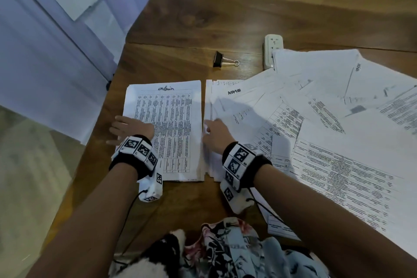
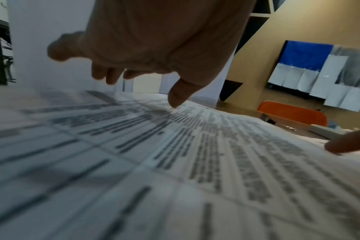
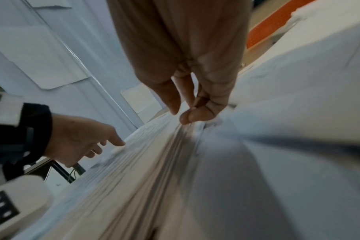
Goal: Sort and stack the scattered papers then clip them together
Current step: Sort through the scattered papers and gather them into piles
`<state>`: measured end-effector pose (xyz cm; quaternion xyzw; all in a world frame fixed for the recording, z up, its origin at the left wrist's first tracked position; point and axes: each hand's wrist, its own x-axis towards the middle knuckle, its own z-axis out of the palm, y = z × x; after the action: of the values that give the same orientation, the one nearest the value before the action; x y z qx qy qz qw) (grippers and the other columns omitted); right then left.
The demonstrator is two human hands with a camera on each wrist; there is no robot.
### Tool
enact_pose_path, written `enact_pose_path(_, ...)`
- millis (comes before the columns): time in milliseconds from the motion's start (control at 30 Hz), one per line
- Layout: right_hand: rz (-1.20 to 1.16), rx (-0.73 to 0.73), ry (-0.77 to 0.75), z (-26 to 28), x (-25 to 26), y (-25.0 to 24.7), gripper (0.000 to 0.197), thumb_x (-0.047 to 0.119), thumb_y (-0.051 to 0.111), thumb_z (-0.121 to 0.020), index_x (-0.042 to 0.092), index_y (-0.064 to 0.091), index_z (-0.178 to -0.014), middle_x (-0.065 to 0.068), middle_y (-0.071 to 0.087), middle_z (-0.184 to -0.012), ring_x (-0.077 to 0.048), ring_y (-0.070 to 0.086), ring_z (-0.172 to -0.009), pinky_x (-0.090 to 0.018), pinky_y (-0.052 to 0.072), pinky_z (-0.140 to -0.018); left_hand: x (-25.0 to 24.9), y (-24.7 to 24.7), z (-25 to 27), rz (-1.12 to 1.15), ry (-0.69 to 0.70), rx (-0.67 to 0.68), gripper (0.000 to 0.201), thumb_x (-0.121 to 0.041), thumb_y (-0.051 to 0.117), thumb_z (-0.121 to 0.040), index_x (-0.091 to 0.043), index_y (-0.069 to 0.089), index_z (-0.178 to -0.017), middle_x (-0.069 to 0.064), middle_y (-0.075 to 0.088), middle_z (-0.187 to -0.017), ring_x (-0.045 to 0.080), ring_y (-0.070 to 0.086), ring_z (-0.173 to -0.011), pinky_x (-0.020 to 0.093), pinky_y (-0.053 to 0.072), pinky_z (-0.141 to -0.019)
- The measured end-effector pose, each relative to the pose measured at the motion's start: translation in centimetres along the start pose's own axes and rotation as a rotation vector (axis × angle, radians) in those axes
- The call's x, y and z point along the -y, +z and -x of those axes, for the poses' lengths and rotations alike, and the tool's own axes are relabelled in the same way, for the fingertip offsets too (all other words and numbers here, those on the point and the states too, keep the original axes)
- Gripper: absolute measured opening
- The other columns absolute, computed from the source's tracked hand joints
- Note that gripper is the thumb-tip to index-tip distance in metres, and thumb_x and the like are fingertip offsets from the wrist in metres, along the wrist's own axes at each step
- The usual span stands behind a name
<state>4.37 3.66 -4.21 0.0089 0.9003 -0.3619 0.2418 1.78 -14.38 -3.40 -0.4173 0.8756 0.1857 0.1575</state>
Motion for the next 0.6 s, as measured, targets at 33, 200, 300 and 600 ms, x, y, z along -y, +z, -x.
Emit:
enact_pose_path(33, -0.029, -0.013, -0.007, 0.3, -0.4, -1.0, 0.031, 0.005, 0.043, -0.092, 0.004, 0.050, -0.122, -0.016, 0.044, -0.117, -0.028, 0.047, -0.109, -0.030, 0.037, -0.093, -0.5, 0.0, 0.6, -0.014, 0.023, 0.001, 0.081, -0.022, 0.048, -0.091, -0.004, -0.006, -0.149, 0.015, -0.005, -0.158, 0.029, -0.006, -0.147, 0.054, -0.003, -0.117)
enact_pose_path(200, -0.062, -0.192, 0.021, 2.3, -4.7, -7.2, 0.036, 0.008, 0.052, -0.090, 0.007, 0.051, -0.126, -0.015, 0.053, -0.124, -0.027, 0.052, -0.112, -0.027, 0.038, -0.093, -4.6, 1.1, 5.5, -0.130, 0.327, 0.052, 0.064, -0.026, 0.044, -0.093, -0.011, 0.014, -0.148, 0.015, 0.008, -0.156, 0.031, 0.011, -0.146, 0.057, -0.002, -0.114)
enact_pose_path(300, 0.004, -0.257, 0.100, 4.0, -8.9, -11.2, 0.038, 0.006, 0.057, -0.086, 0.006, 0.052, -0.124, -0.016, 0.055, -0.122, -0.027, 0.053, -0.110, -0.021, 0.036, -0.083, -7.0, 2.9, 9.0, -0.180, 0.559, 0.133, 0.048, -0.030, 0.047, -0.092, -0.009, 0.039, -0.135, 0.014, 0.039, -0.143, 0.032, 0.040, -0.132, 0.050, 0.023, -0.112)
enact_pose_path(600, 0.387, -0.258, 0.530, 9.4, -19.9, -17.8, 0.084, 0.037, 0.083, -0.059, 0.015, 0.039, -0.128, -0.013, 0.038, -0.133, -0.035, 0.031, -0.128, -0.057, 0.028, -0.102, -10.7, 10.7, 19.4, -0.293, 0.772, 0.412, 0.059, -0.043, 0.066, -0.080, 0.007, 0.057, -0.110, 0.029, 0.051, -0.120, 0.035, 0.057, -0.107, 0.041, 0.051, -0.087)
